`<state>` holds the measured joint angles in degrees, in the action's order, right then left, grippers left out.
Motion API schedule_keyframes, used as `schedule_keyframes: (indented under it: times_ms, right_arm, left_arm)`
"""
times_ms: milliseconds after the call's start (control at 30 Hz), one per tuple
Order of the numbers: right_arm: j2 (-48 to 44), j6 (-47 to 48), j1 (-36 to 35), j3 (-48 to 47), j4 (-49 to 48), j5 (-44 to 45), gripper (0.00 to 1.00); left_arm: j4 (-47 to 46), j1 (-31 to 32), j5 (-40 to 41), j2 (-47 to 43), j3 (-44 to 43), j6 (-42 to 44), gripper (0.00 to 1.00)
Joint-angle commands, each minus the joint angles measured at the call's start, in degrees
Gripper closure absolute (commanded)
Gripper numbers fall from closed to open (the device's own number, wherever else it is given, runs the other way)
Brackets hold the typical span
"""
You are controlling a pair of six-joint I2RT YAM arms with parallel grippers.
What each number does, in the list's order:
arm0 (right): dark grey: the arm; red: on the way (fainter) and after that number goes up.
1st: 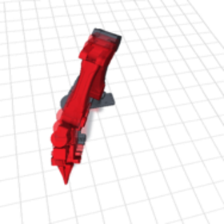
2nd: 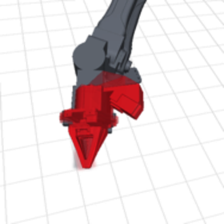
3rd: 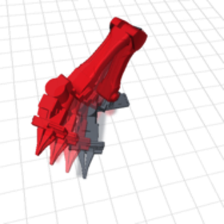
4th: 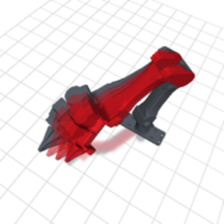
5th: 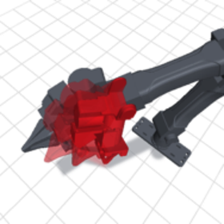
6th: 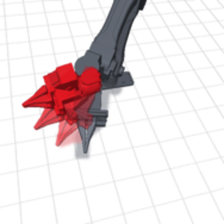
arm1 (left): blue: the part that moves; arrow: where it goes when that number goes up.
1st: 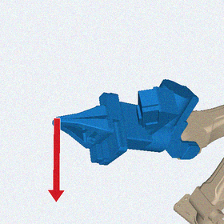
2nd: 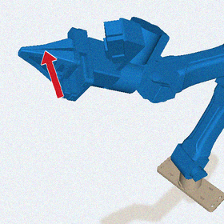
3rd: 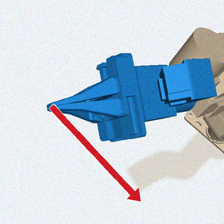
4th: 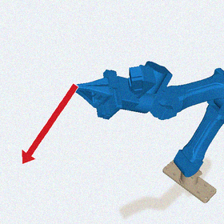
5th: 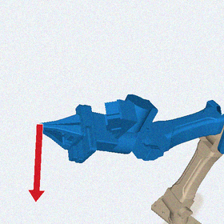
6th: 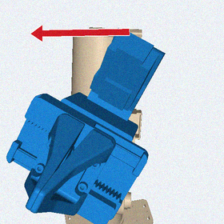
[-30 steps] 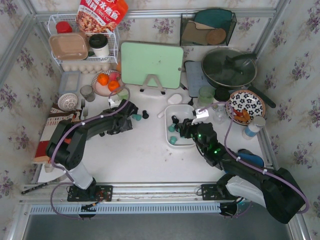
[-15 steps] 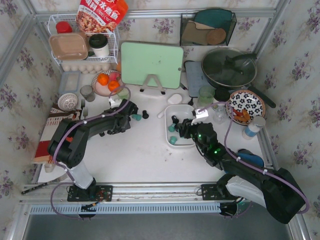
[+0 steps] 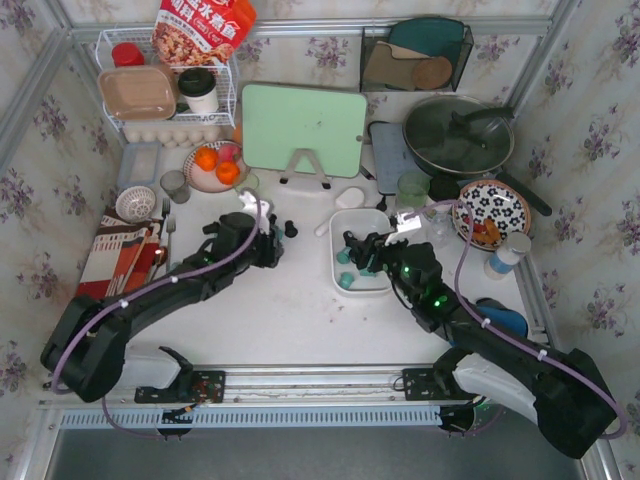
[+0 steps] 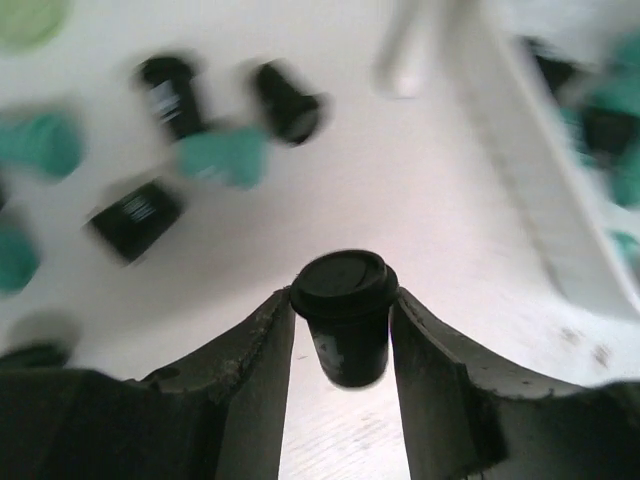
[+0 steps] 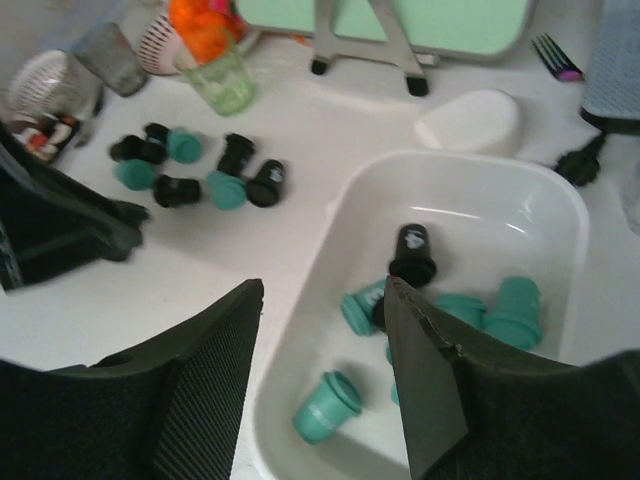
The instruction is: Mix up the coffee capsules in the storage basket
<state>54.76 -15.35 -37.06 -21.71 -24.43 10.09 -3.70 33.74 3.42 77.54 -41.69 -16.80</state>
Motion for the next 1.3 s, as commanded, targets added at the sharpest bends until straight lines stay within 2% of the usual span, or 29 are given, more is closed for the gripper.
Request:
schedule_keyframes:
  times_ms: [0,167,300,367,433,500,567,700,833,967,1067,1167,1267]
  right_arm:
    - [-0.34,-1.62,-0.03,-3.70,2.25,-8.02,0.37]
    - [2.80,-4.53,-0.03,-8.06,5.24,-19.14,0.30]
    - [5.12,-6.06,0.01,-9.53,6.10,-23.40,0.29]
    - [5.05,-5.48,-0.03,-9.30,7.39,-21.27,0.29]
    - [4.06,-4.06,-0.03,-8.87,8.95,-16.87,0.29]
    - [2.81,-2.54,-0.03,-8.10,9.93,-11.74,0.29]
    - [1.24,-1.20,-0.08,-6.37,9.62,-6.42,0.30]
    - [-1.57,0.63,0.03,-3.23,7.49,-0.99,0.29]
    - [-3.02,0.94,0.05,-1.08,5.01,-0.91,0.30]
    - [-2.75,1.12,0.06,-0.87,4.46,-1.62,0.30]
    - [-2.73,1.31,0.06,-0.64,4.25,-1.95,0.30]
    - [-3.25,1.43,0.06,-0.22,4.09,-1.96,0.30]
    - [-3.46,1.55,0.08,0.00,3.65,-2.21,0.30]
  left_arm:
    - [-18.57,5.20,-15.11,-3.29,3.67,19.65,0.53]
    - [-25.09,11.44,-20.16,-2.73,5.74,32.73,0.50]
    - [-28.67,13.53,-18.83,-1.77,6.09,36.43,0.50]
    - [-24.57,13.55,-13.98,-1.35,3.17,34.51,0.49]
    - [-16.16,13.47,-6.63,-0.26,-0.94,31.42,0.47]
    - [-8.68,13.47,-3.69,1.81,-5.05,29.75,0.46]
    - [-5.21,13.46,-6.31,3.96,-5.84,30.10,0.46]
    - [-9.82,13.46,-19.08,6.96,-1.53,36.75,0.38]
    - [-20.62,13.18,-28.97,8.50,4.71,47.07,0.33]
    - [-16.83,9.71,-36.46,13.31,0.67,55.69,0.31]
    - [-19.36,6.31,-45.18,17.03,0.13,58.03,0.31]
    - [-22.24,5.82,-46.78,19.99,-0.31,60.86,0.31]
    - [-18.74,5.56,-47.54,21.03,-3.12,60.39,0.31]
